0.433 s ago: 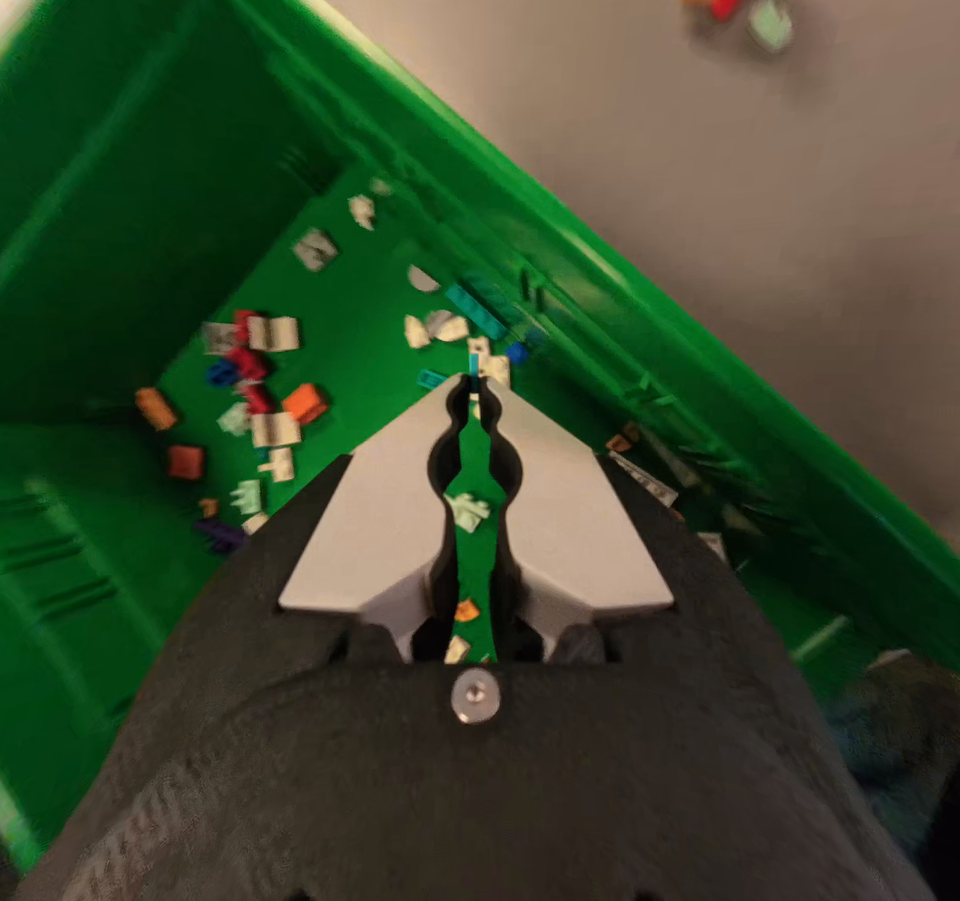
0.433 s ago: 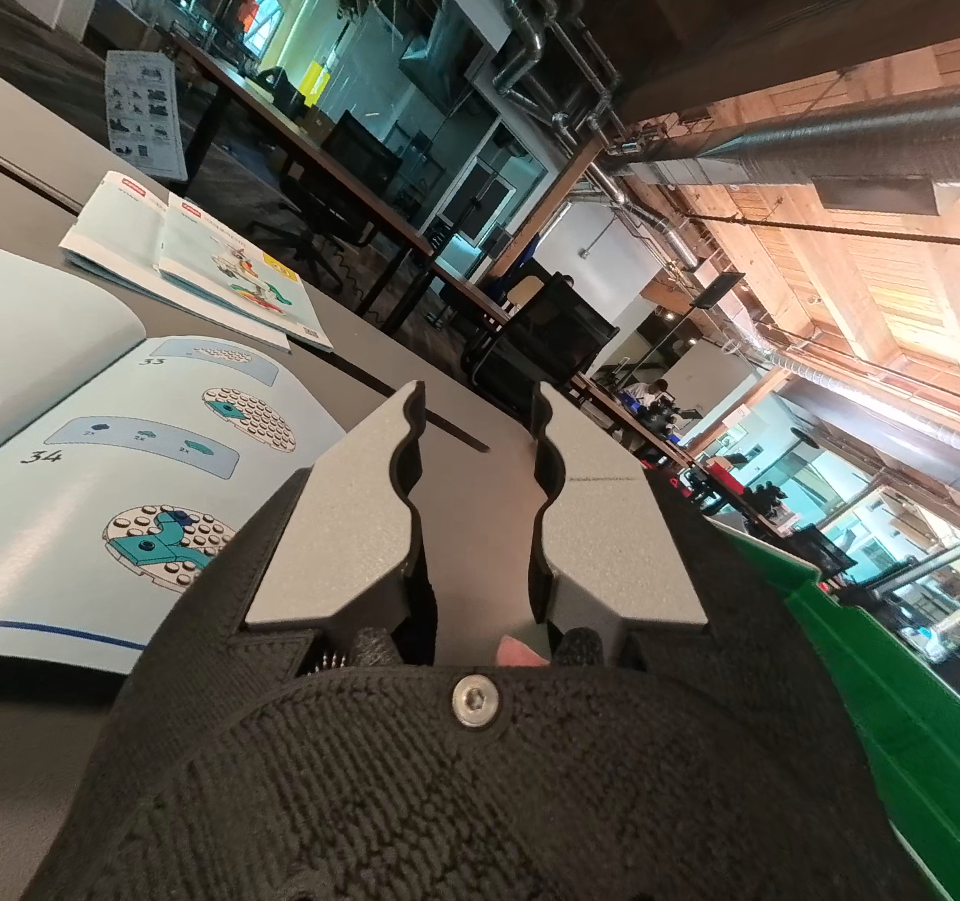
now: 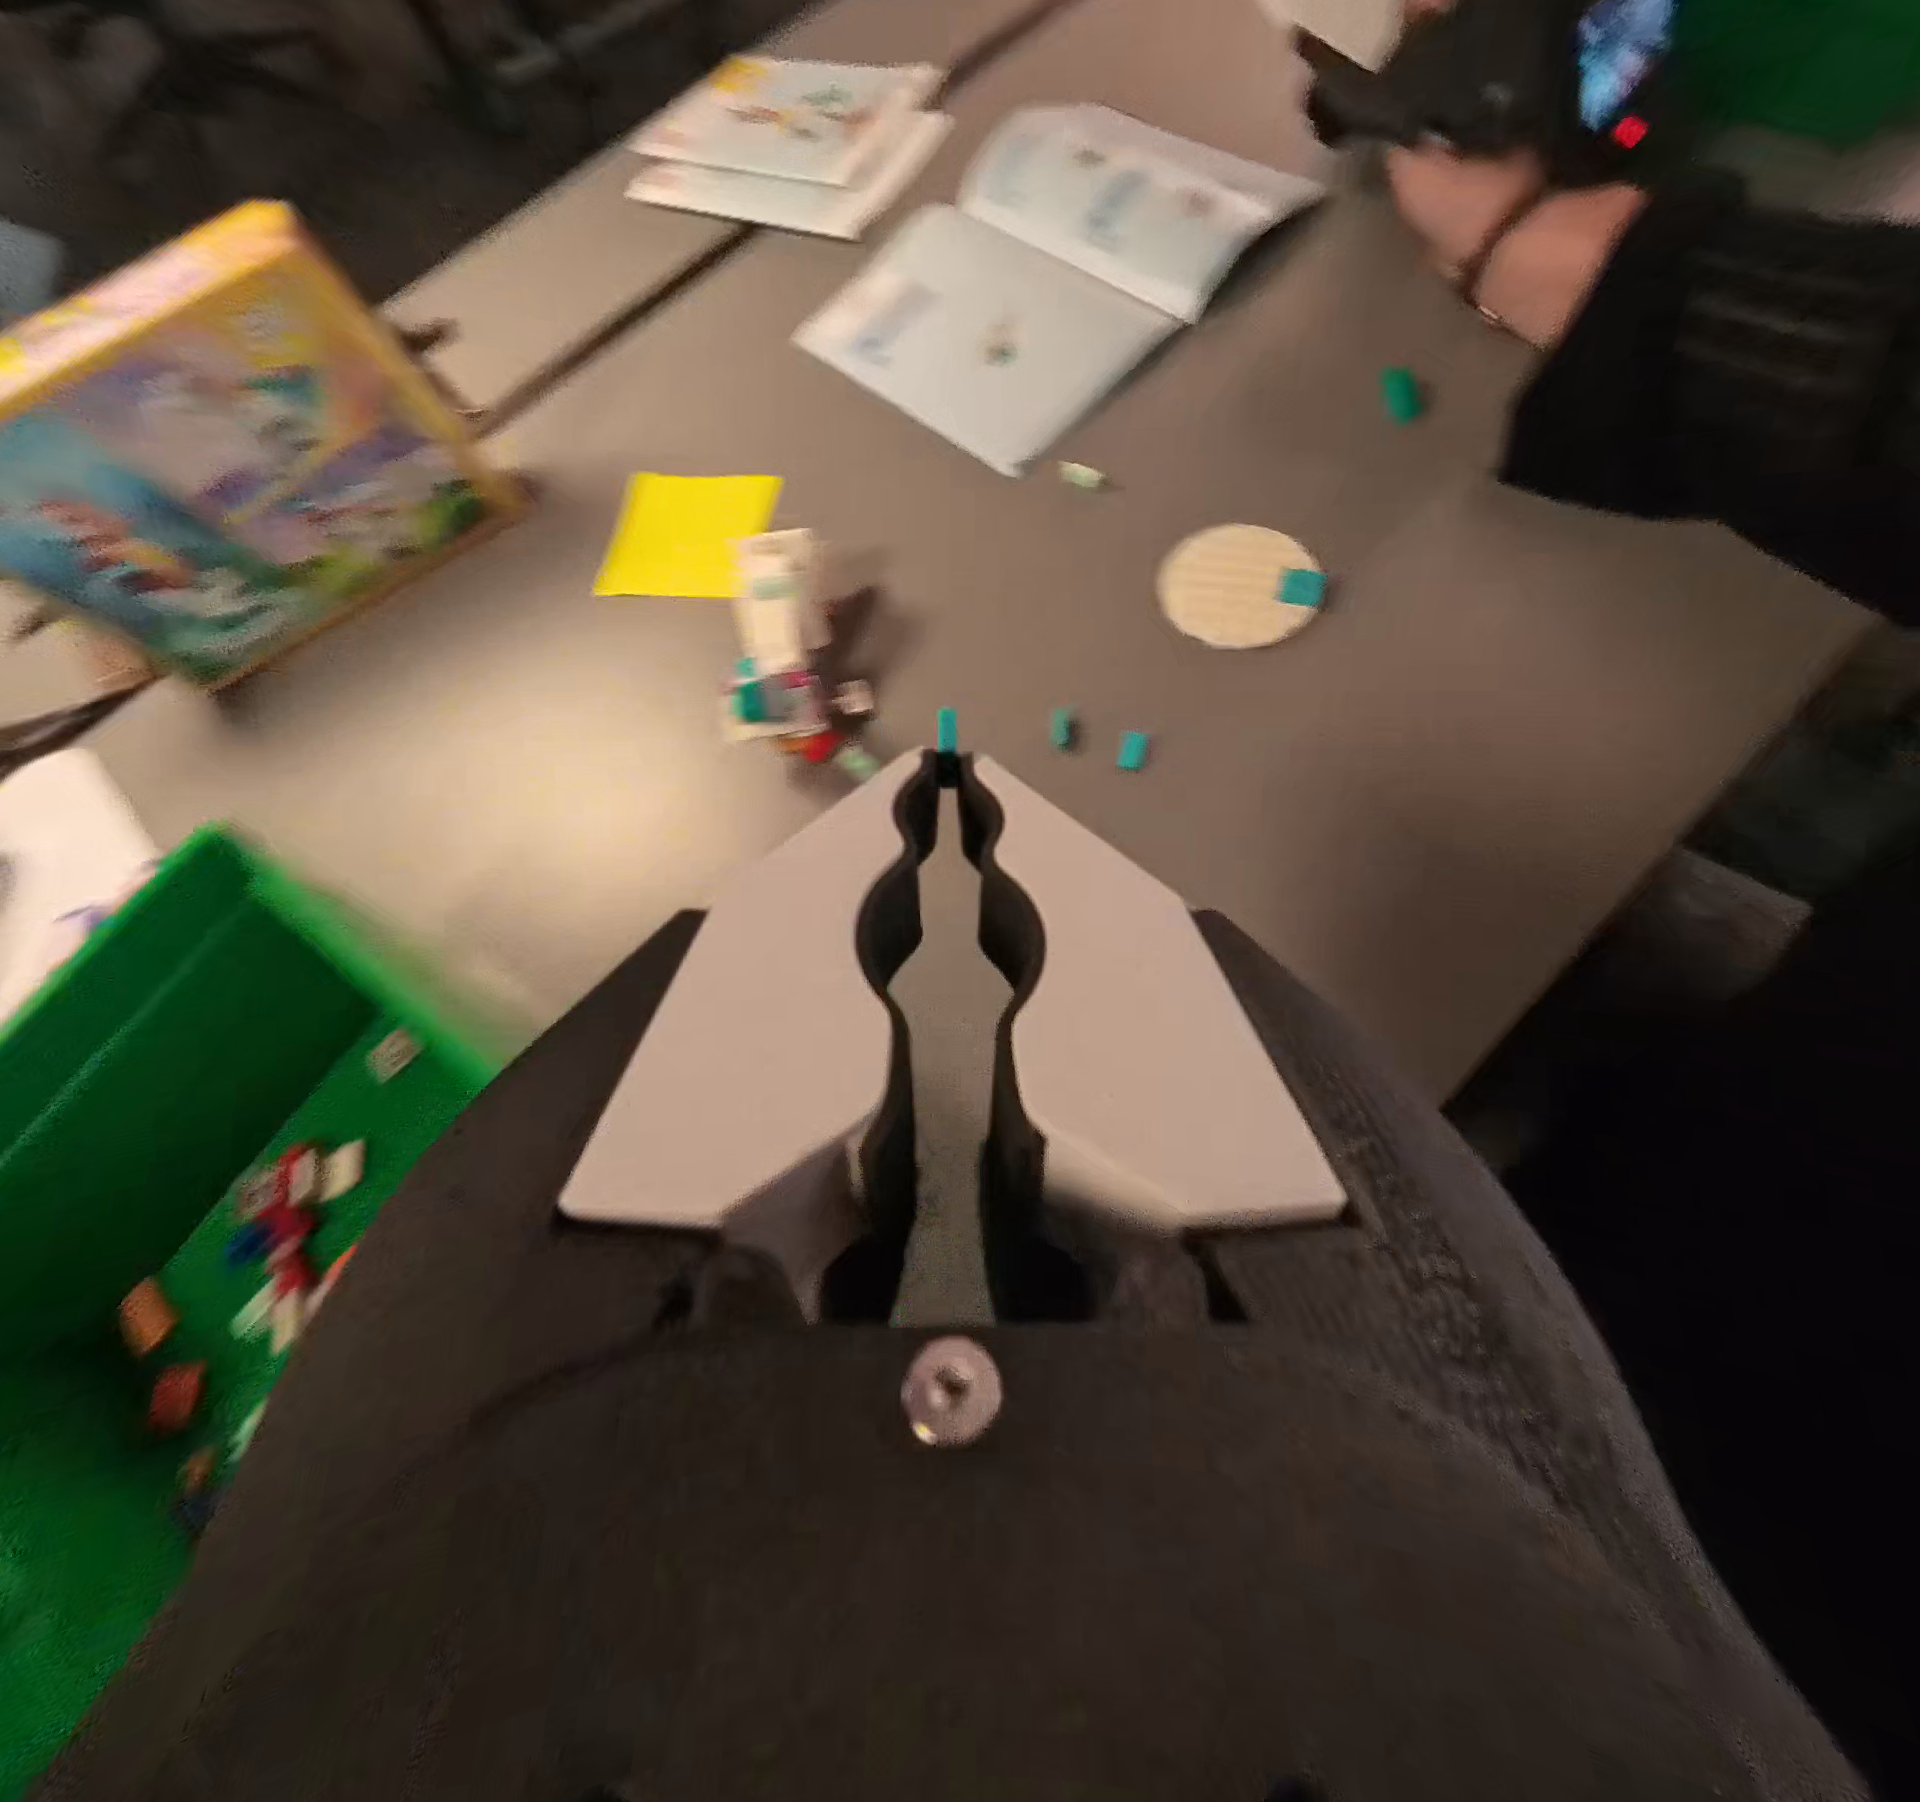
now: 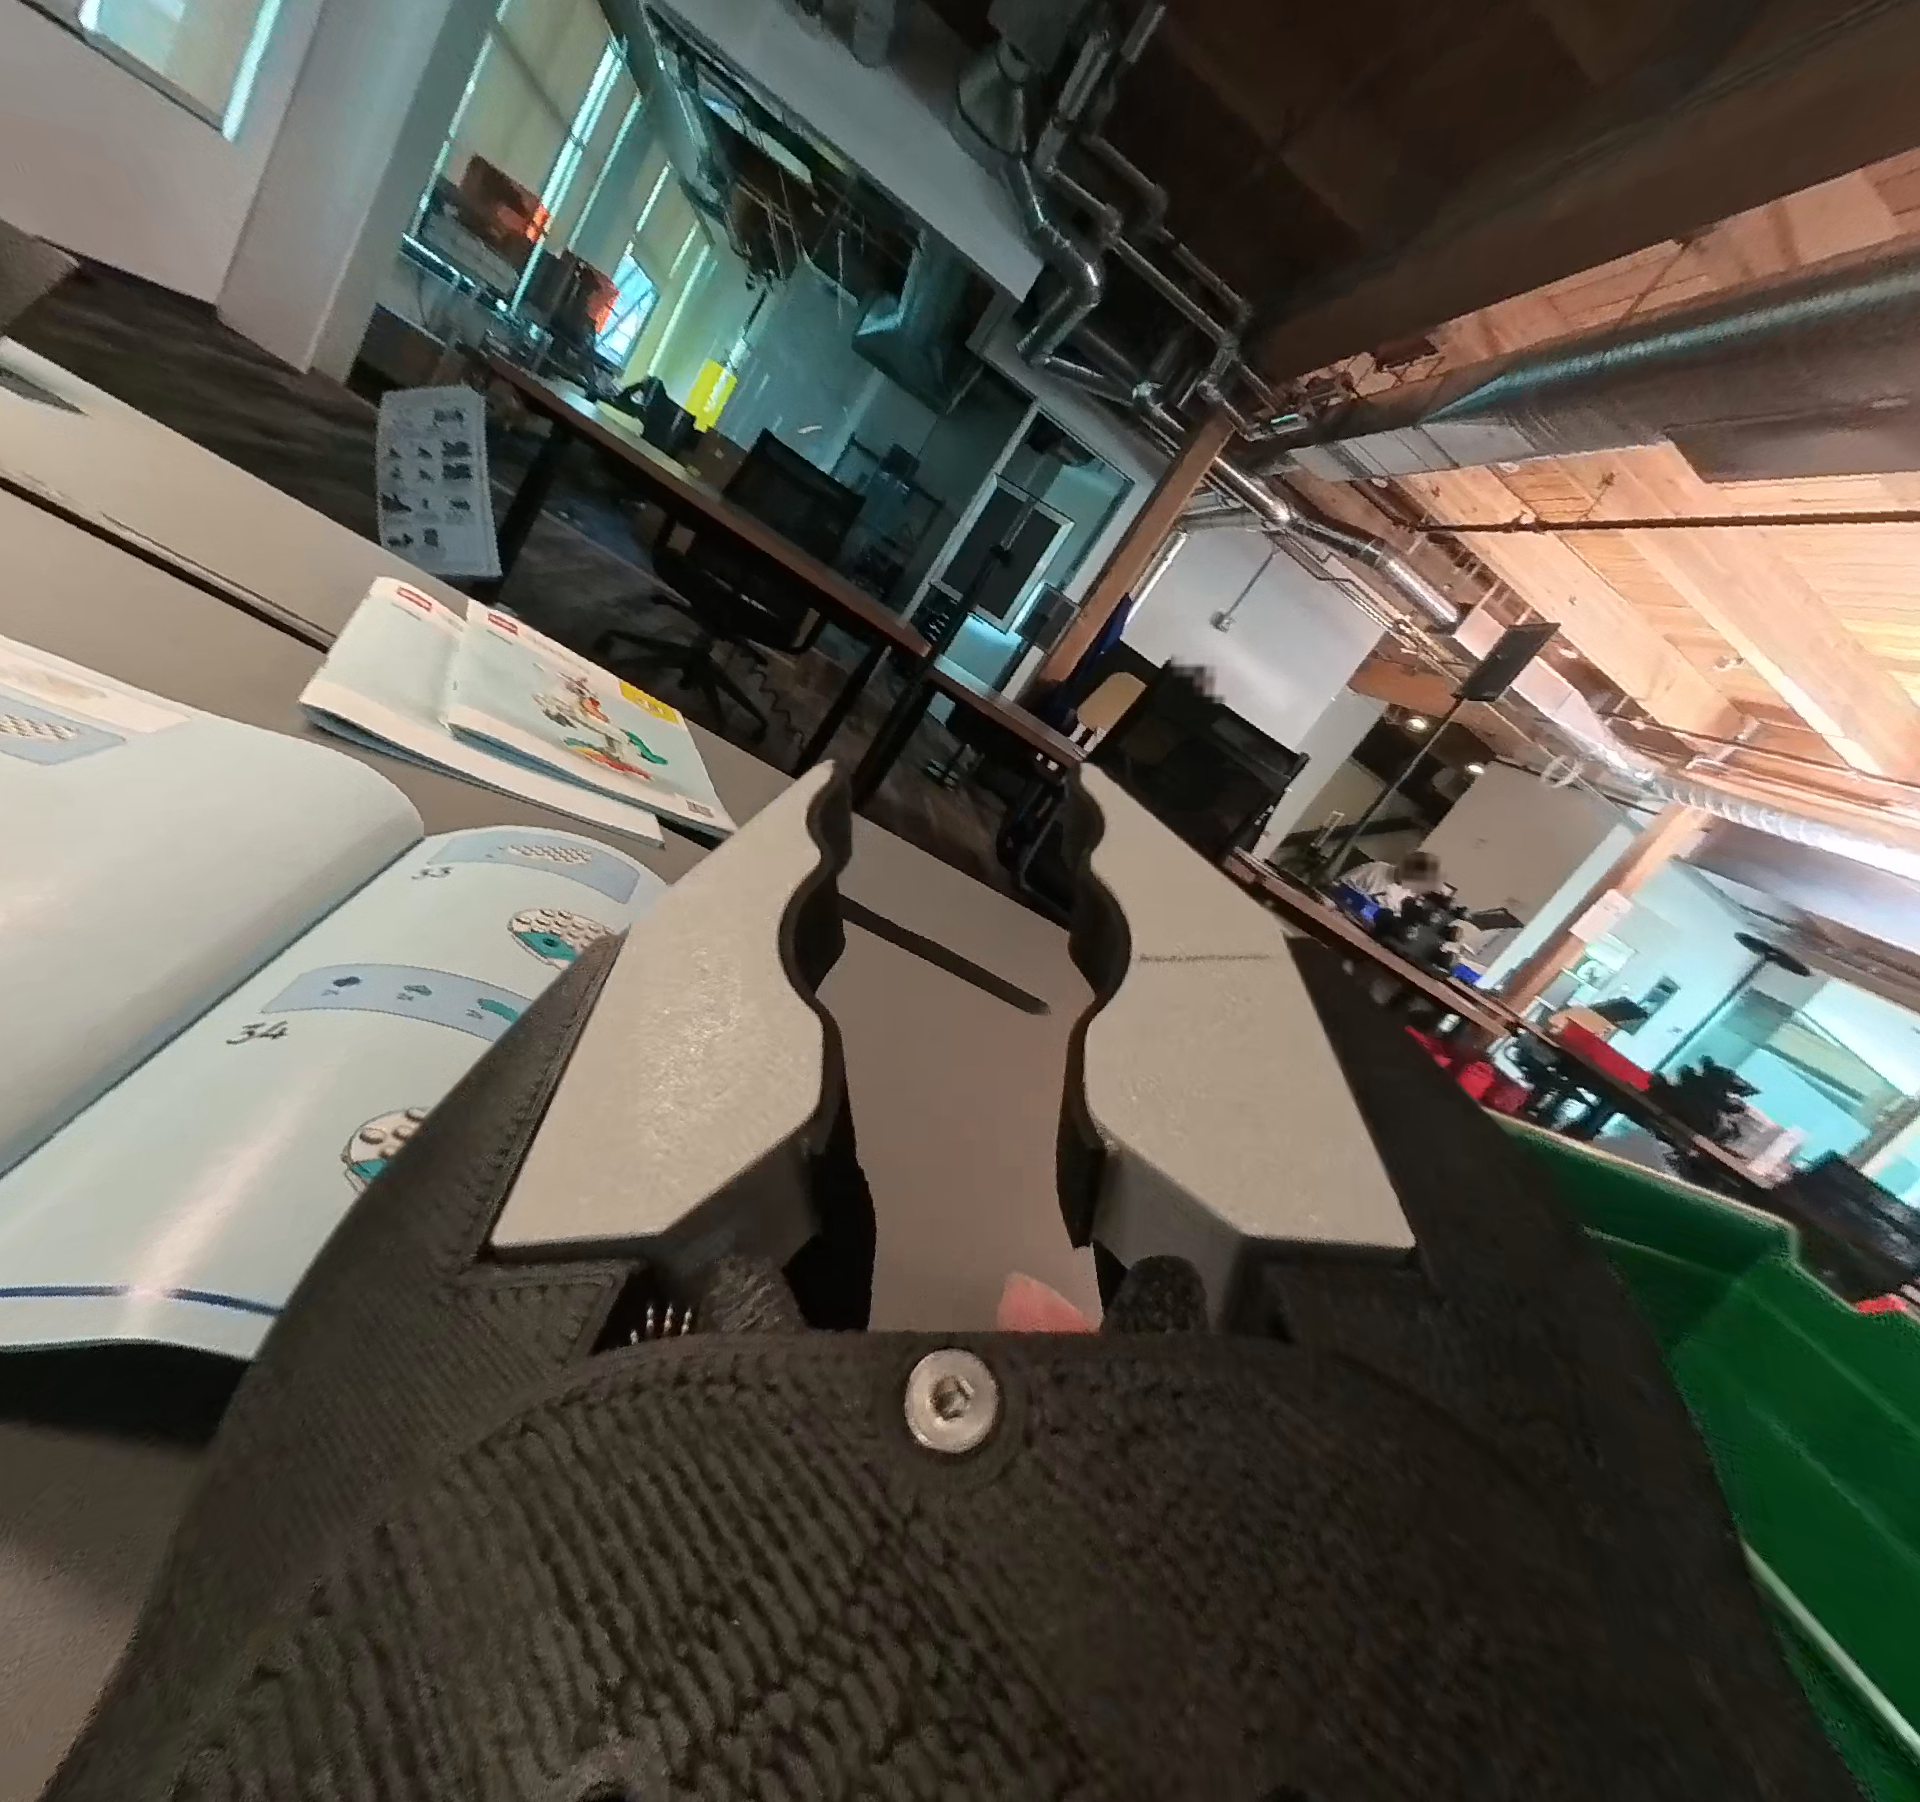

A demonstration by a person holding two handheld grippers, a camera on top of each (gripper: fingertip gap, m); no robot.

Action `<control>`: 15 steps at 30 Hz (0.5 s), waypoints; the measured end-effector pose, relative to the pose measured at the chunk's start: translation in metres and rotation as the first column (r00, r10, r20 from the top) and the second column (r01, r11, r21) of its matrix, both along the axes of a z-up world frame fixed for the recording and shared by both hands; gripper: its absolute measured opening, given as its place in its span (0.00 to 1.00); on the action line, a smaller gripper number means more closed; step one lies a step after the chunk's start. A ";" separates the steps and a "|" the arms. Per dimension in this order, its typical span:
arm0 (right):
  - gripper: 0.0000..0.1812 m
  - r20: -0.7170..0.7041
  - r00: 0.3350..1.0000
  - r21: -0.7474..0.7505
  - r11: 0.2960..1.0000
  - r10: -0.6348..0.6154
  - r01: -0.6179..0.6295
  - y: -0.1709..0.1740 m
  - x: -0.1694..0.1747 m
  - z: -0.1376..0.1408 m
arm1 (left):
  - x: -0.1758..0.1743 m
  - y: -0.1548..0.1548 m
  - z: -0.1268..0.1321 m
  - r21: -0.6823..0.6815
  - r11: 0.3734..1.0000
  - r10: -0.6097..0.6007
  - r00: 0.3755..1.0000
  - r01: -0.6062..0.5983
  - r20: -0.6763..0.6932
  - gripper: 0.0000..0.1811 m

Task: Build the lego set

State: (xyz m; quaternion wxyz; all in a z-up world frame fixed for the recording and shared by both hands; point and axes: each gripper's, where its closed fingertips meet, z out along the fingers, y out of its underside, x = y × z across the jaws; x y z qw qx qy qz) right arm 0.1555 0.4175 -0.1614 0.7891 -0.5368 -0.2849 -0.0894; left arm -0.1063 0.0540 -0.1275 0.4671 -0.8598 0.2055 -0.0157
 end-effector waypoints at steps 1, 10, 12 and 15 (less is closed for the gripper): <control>0.22 -0.010 1.000 -0.001 1.000 0.010 -0.010 0.000 -0.001 0.001 | 0.018 0.007 -0.015 -0.036 0.999 -0.039 0.999 0.039 -0.007 0.01; 0.22 -0.030 0.998 0.000 0.998 0.062 -0.062 -0.005 -0.007 0.003 | 0.035 0.064 -0.126 -0.340 0.940 0.056 0.988 -0.005 0.143 0.01; 0.22 -0.028 0.997 -0.001 0.998 0.069 -0.069 -0.006 -0.008 0.003 | 0.037 0.071 -0.132 -0.355 0.935 0.069 0.988 -0.016 0.136 0.01; 0.21 -0.025 0.997 -0.001 0.997 0.078 -0.078 -0.006 -0.010 0.002 | 0.038 0.073 -0.142 -0.393 0.919 0.070 0.992 -0.024 0.103 0.03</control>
